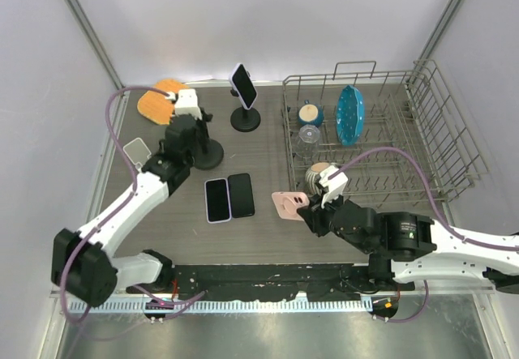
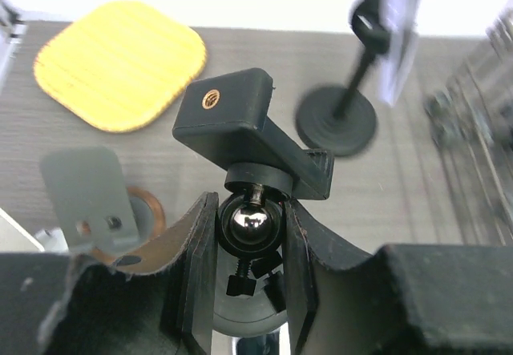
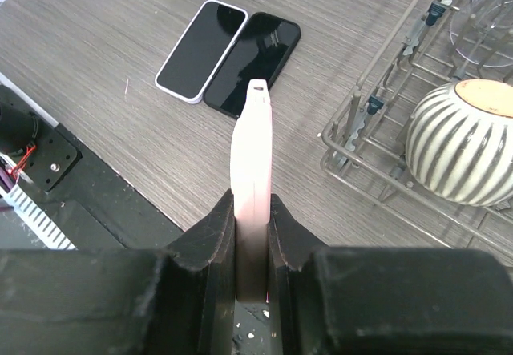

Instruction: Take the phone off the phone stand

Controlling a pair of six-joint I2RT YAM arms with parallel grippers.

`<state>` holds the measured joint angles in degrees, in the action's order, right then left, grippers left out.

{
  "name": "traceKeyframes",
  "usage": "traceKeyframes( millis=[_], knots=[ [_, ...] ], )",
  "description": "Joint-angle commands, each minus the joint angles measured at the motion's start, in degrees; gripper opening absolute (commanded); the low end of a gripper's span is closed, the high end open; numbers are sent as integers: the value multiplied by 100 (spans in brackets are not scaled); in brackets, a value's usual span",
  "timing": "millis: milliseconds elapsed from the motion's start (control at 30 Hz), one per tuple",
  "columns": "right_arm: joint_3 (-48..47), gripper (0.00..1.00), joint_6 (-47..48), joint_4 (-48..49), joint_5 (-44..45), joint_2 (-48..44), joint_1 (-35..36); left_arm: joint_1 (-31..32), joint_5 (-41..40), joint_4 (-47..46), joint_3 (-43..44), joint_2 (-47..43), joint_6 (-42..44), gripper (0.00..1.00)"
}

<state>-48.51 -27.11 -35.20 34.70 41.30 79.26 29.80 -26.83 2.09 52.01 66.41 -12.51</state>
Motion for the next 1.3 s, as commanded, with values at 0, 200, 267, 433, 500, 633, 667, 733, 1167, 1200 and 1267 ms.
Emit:
traceKeyframes(
  millis=[0,200,267,433,500,633,667,733,1167,1200,1267],
  knots=[
    [-79,1,162,725,-51,1,1,-931,502,-1954,652,608,-93,0],
    [-132,1,277,681,-130,168,-7,-1556,1011,-2326,1382,1926,-207,0],
    [-124,1,303,681,-139,150,-7,-1723,1136,-2406,1522,2251,-322,0],
    [-141,1,364,585,-130,115,-7,-1934,1347,-2564,1725,2718,-375,0],
    [-159,1,391,576,-95,115,1,-1952,1268,-2564,1778,2841,-156,0],
    [-150,1,435,576,-42,98,-7,-1987,1224,-2520,1743,2930,-50,0],
    [-167,1,426,576,-25,98,-7,-1987,1207,-2529,1708,2947,-32,0],
    [-176,1,435,567,-7,141,1,-1996,1180,-2520,1681,2983,47,0],
    [-247,1,303,514,-112,230,-7,-2022,1189,-2529,1417,2931,232,44],
    [-264,1,260,488,-95,238,-7,-2013,1206,-2546,1400,2878,197,50],
    [-325,1,215,418,-104,238,-7,-2005,1303,-2538,1330,2650,75,58]
  ],
)
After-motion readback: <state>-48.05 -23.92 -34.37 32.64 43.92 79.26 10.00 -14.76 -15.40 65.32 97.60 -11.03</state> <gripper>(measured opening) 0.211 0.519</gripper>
